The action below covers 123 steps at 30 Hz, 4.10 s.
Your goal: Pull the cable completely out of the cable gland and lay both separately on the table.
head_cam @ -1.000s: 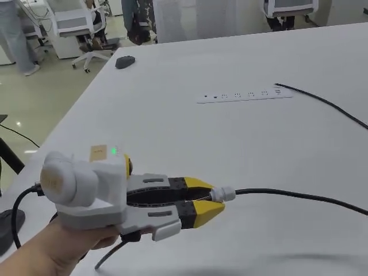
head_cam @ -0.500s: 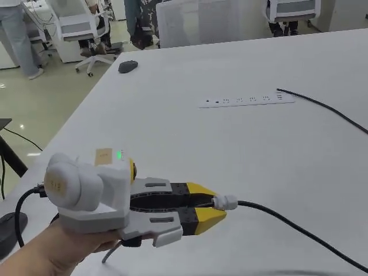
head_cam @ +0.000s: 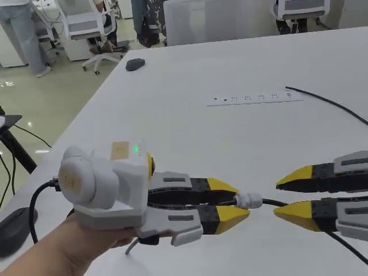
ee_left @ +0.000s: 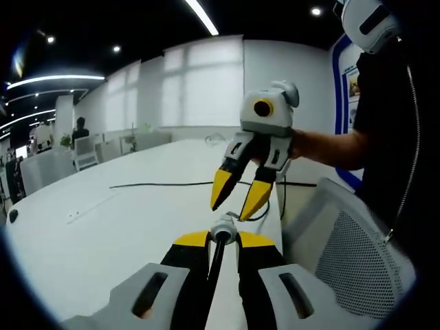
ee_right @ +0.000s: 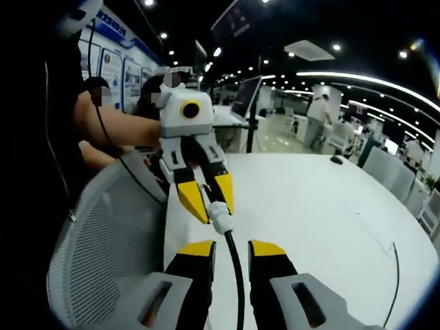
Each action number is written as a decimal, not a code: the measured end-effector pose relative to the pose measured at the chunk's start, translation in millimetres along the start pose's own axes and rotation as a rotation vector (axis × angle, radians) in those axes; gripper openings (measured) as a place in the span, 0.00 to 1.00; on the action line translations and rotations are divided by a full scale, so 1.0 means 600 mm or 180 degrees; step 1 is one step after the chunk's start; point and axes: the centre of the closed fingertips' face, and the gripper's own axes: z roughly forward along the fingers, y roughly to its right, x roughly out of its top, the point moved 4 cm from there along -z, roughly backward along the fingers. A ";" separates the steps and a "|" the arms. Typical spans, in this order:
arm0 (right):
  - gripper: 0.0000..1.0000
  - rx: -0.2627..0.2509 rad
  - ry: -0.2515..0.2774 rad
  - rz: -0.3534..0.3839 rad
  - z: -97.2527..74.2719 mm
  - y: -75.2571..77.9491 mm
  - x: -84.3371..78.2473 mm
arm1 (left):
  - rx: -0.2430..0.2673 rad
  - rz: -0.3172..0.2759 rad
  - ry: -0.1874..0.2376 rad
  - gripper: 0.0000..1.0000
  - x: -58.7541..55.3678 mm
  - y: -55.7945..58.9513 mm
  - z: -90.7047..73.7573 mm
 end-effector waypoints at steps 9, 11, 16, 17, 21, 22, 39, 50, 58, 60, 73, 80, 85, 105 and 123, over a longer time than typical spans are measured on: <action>0.00 -0.0074 -0.0132 -0.0357 -0.012 0.007 -0.013 | 0.0048 0.0035 0.0064 0.14 0.005 0.000 -0.007; 0.00 -0.0225 -0.0228 -0.0338 -0.029 0.021 -0.029 | 0.0165 0.0164 0.0106 0.14 0.004 -0.006 -0.011; 0.00 -0.0472 -0.0303 -0.0268 -0.072 0.043 -0.071 | 0.0205 0.0058 0.0126 0.14 -0.010 -0.006 -0.018; 0.00 -0.0537 -0.0359 -0.0251 -0.080 0.048 -0.084 | 0.0216 0.0052 0.0127 0.14 -0.012 -0.007 -0.020; 0.00 -0.0741 -0.0592 -0.0125 -0.101 0.063 -0.128 | 0.0315 0.0010 0.0108 0.14 -0.019 -0.016 -0.035; 0.00 -0.0754 -0.0591 -0.0050 -0.108 0.065 -0.139 | 0.0336 -0.0015 0.0108 0.14 -0.021 -0.018 -0.042; 0.00 -0.0862 -0.0735 0.0534 -0.108 0.077 -0.213 | 0.0544 -0.0124 0.0125 0.14 -0.021 -0.036 -0.071; 0.16 -0.0321 -0.0095 0.0282 -0.026 0.051 -0.072 | 0.0502 -0.0148 0.0070 0.14 -0.025 -0.038 -0.072; 0.14 0.0142 0.0063 -0.0211 0.079 0.017 0.009 | 0.0491 -0.0133 0.0070 0.14 -0.021 -0.034 -0.074; 0.14 0.0241 0.0027 -0.0257 0.093 0.013 0.014 | 0.0486 -0.0139 0.0075 0.14 -0.022 -0.033 -0.077; 0.00 0.0512 0.0078 -0.0495 0.123 0.003 0.036 | 0.0562 -0.0262 0.0192 0.14 -0.034 -0.039 -0.093; 0.00 0.0480 -0.0086 -0.0720 0.137 0.019 0.031 | 0.0728 -0.0347 0.0239 0.14 -0.049 -0.050 -0.126; 0.00 0.0460 -0.0186 -0.0785 0.155 0.042 0.028 | 0.0989 -0.0427 0.0309 0.14 -0.063 -0.068 -0.171; 0.00 0.0265 0.0279 0.0069 0.381 0.149 0.114 | 0.2563 -0.0832 0.0104 0.14 -0.215 -0.224 -0.300; 0.00 -0.0353 0.0072 0.0525 0.544 0.179 0.039 | 0.2963 -0.1092 -0.0432 0.14 -0.312 -0.266 -0.282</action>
